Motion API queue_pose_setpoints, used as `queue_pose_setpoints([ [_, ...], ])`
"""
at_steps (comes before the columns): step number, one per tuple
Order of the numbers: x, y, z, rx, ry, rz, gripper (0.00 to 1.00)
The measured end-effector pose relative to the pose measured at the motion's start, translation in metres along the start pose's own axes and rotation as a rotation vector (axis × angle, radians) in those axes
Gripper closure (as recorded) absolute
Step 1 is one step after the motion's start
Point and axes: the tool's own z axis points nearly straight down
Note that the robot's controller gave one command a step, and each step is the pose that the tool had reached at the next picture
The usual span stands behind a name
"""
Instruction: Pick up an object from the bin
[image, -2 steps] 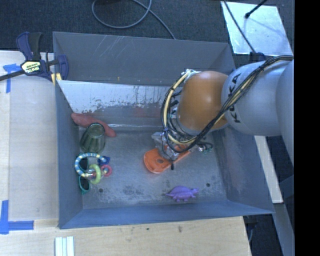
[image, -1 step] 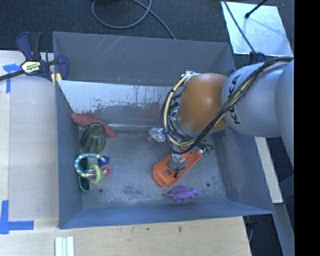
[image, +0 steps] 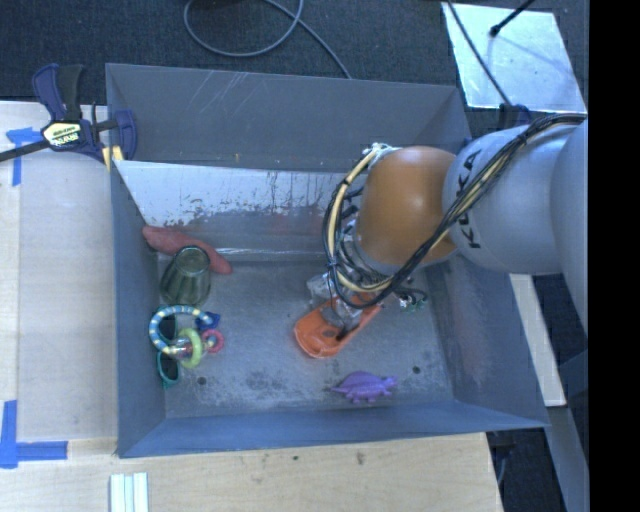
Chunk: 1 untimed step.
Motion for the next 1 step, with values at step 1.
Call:
queue_pose_setpoints([
  [1,0.0000,0.0000,0.0000,0.000,0.000,0.000,1.00],
])
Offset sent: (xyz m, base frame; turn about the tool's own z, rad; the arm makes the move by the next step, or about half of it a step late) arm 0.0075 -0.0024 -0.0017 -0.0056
